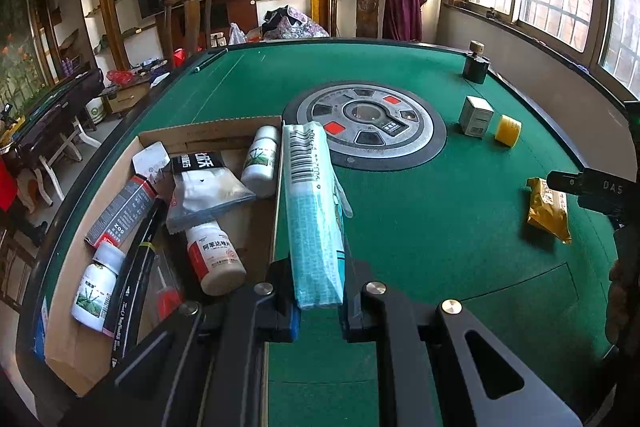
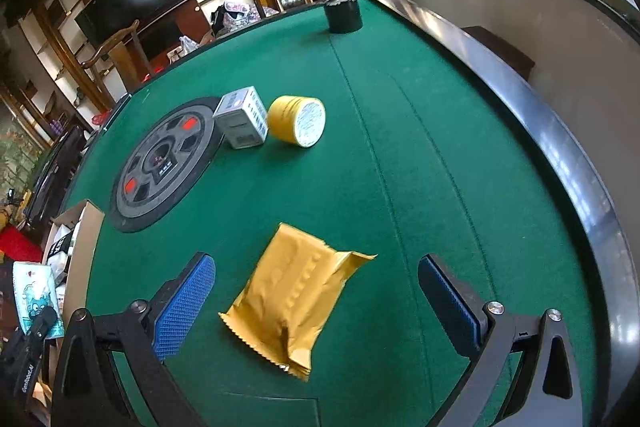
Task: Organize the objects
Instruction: 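Hold tissue packet with left tool while right tool grasps gold foil packet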
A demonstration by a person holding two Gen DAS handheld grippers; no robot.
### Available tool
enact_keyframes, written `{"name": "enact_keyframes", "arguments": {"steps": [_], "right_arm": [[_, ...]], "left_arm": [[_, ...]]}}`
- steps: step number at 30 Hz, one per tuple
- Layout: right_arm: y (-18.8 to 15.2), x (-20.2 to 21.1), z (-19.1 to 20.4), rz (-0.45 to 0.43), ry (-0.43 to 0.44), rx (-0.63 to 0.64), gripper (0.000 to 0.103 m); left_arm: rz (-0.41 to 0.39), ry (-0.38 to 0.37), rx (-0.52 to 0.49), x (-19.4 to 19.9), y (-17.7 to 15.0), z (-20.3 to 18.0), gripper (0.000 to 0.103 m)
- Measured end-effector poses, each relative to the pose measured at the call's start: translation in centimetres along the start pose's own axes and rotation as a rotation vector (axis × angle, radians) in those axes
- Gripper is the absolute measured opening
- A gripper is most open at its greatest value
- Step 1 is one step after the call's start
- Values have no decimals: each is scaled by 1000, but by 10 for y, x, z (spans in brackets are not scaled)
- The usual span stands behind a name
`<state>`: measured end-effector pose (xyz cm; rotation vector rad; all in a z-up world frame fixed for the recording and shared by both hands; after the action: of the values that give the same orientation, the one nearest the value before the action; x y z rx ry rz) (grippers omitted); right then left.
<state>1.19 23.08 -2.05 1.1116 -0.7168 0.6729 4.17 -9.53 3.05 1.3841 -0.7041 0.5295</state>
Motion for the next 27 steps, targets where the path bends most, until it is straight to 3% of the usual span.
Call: {"name": "enact_keyframes", "arguments": {"steps": [19,23,27], "right_arm": [[-14,-26,35,61,-21,75,102],[-7,-14,16,43,35,-22,102],[-4,-8,-5,39,20,-96,102]], "left_arm": [[18,-29,-10,-5,-5,-7,13],[9,-46,-8,-1,-5,-8,13],[6,-74,-8,0,-5,-13,13]]}}
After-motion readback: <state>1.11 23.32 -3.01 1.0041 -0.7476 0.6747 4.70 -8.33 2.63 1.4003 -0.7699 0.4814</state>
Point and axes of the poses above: each gripper's, at about its wrist camera, not at the fingertips, and x roughly against the way its jaws point, z to its left, y to its top, the point moved 7 cm from there along -x, roughly the way its jaws point, and after that the axes turned 2 degrees about -x, right-handed, at the moved point
